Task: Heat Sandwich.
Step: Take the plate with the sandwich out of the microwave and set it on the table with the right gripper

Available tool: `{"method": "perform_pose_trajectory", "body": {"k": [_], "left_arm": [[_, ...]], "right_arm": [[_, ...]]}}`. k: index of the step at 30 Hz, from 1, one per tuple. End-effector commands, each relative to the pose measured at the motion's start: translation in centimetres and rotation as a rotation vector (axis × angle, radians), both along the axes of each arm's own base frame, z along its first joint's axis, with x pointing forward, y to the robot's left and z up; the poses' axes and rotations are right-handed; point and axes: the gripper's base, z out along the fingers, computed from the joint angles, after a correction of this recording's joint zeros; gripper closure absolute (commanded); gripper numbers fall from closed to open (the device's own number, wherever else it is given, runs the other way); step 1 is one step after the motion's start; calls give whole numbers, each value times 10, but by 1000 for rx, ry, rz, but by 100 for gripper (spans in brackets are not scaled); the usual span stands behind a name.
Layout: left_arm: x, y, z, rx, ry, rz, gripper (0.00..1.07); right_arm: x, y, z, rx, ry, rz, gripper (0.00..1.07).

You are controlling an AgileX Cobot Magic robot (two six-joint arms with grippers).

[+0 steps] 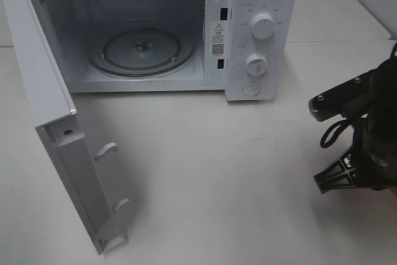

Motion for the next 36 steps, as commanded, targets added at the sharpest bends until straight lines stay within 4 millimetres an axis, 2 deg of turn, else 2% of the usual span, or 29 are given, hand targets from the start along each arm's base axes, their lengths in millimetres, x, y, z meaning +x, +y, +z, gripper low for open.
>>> {"method": "perform_pose_trajectory", "body": {"k": [1,7,19,36], "left_arm": [[-3,-1,0,-7,-28,-8,9],[-3,-1,0,-7,-28,-8,9],[-3,-1,0,-7,-28,-8,9],[-3,-1,0,-8,-28,-9,9]], "right_arm": [[4,2,-5,-33,-6,17,104],[9,3,-18,-65,-6,-4,104],[16,8,-33,-55,-35,-21,102],[39,22,-65,-106,-17,-32,99]]}}
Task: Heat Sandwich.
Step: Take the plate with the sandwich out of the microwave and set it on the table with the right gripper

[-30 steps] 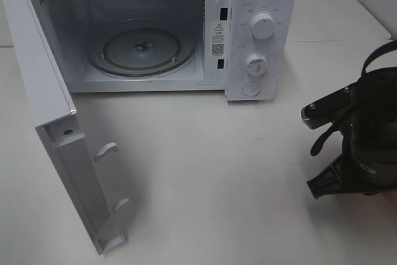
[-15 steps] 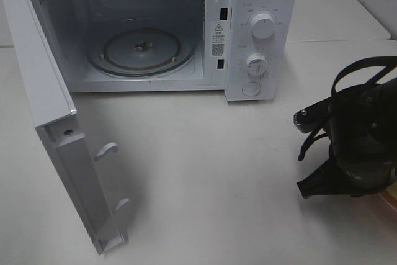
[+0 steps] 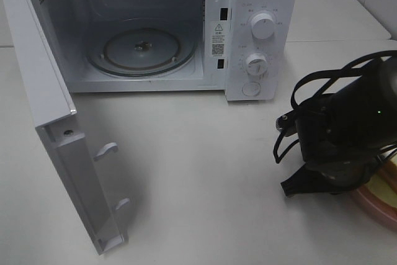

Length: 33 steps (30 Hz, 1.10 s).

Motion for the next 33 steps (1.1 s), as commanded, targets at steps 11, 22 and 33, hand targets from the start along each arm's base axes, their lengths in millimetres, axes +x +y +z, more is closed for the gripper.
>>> {"method": "perform_pose_trajectory", "body": {"k": [11,22,33], "left_arm": [[-3,-1,0,-8,-28,-9,9],[-3,-1,0,-8,-28,-9,9],[-3,-1,0,-8,-28,-9,9]], "right_arm": [[4,4,-7,15,-4,-10,72],[0,6,22,80,5,33,47],[-10,10,66,201,18,205,32]]}}
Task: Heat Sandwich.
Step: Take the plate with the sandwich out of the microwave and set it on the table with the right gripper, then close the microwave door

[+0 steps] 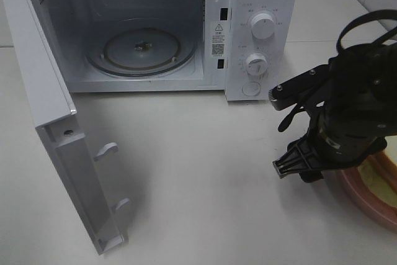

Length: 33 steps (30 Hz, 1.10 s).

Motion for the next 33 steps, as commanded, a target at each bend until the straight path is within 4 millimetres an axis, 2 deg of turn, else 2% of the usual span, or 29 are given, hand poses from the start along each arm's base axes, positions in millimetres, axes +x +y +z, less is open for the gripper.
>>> {"method": "perform_pose_trajectory", "body": {"k": [1,2,4,11,15,21,24,29,33], "left_arm": [[-3,-1,0,-8,-28,-9,9],[-3,-1,0,-8,-28,-9,9],[-3,-1,0,-8,-28,-9,9],[-3,-1,0,-8,-28,-9,9],[-3,-1,0,-8,-28,-9,9],[-3,-1,0,-8,-28,-9,9],[-3,-1,0,-8,-28,-9,9],[-3,-1,0,-8,-28,-9,9],[-3,-1,0,-8,-28,-9,9]], "right_arm": [[-3,1,10,25,11,48,32],[-6,0,16,38,13,69,26],[-8,0,22,50,16,87,24],[-21,0,40,112,60,172,26],[-36,-1,59,189,91,261,27],[-50,-5,77,243,92,307,28],[-62,-12,93,277,71,338,29],[-72,-18,104,294,54,365,30],[-91,-32,126,329,-14,394,30]]}}
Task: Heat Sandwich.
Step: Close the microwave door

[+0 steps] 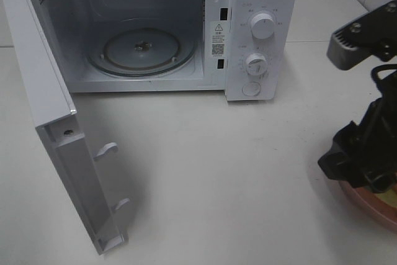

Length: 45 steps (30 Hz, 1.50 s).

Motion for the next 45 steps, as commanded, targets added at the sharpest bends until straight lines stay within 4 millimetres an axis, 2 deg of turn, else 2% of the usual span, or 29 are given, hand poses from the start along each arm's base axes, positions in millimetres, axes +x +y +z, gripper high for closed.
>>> {"method": "perform_pose_trajectory", "body": {"k": [1,9,15,24,32,38,45], "left_arm": [[-3,-1,0,-8,-28,-9,9],[-3,-1,0,-8,-28,-9,9],[-3,-1,0,-8,-28,-9,9],[-3,-1,0,-8,-28,-9,9],[-3,-1,0,-8,-28,-9,9],[-3,-1,0,-8,-28,-9,9],[-3,-1,0,-8,-28,-9,9]], "right_arm": [[-9,-6,9,10,-24,18,30],[-39,-31,33,87,-124,11,31],[-53,-46,41,105,-159,-10,31],[-73,-75,51,157,-250,-180,31],[-104,-99,60,220,-417,-343,31],[-119,-105,48,228,-466,-408,31],[-135,-110,18,226,-518,-503,31]]}}
